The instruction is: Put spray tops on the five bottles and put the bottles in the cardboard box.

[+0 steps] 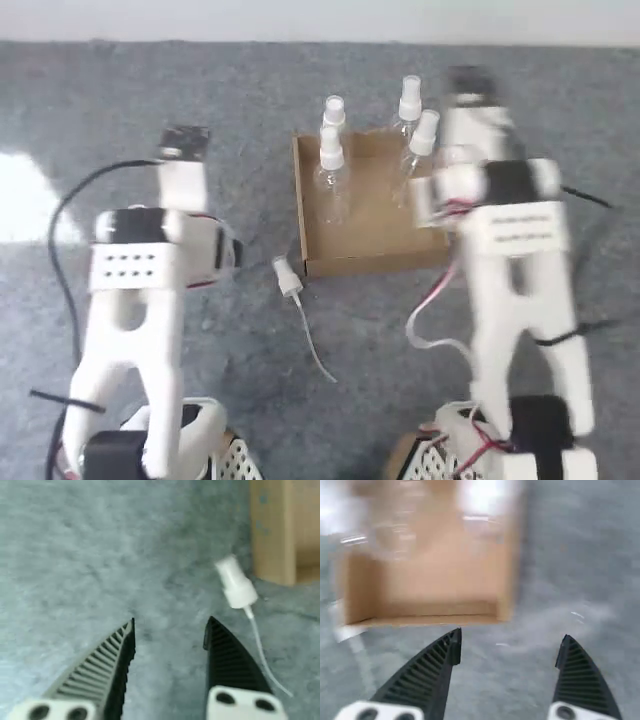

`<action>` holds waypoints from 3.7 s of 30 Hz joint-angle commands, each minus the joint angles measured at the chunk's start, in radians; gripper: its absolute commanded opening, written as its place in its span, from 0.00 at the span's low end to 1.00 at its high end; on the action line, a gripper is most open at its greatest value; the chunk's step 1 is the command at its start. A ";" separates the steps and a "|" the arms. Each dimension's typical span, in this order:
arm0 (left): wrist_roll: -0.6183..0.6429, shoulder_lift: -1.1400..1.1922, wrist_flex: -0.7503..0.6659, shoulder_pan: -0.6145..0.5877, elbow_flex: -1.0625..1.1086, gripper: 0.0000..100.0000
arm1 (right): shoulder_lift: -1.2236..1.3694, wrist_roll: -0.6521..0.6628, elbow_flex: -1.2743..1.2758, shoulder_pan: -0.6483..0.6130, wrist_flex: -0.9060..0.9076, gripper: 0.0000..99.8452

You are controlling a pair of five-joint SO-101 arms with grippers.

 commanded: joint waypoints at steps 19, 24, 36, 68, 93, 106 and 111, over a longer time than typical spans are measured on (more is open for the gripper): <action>0.071 0.003 -0.192 0.132 0.122 0.21 | 0.317 -0.520 0.173 0.341 -0.424 0.26; 0.069 0.003 -0.192 0.130 0.125 0.21 | 0.420 -0.615 0.121 0.348 -0.424 0.26; 0.075 0.003 -0.361 0.132 0.266 0.21 | 0.484 -0.448 0.101 0.426 -0.432 0.09; 0.296 0.358 -0.410 0.141 0.036 0.21 | 0.495 0.937 -0.044 0.650 -0.225 0.09; 0.381 0.370 -0.374 0.245 0.007 0.21 | 0.493 0.944 -0.046 0.653 -0.229 0.09; 0.370 0.539 -0.388 0.238 -0.031 0.18 | 0.495 0.944 -0.046 0.670 -0.229 0.09; 0.252 0.502 -0.376 0.198 -0.001 0.08 | 0.495 0.956 -0.032 0.677 -0.232 0.09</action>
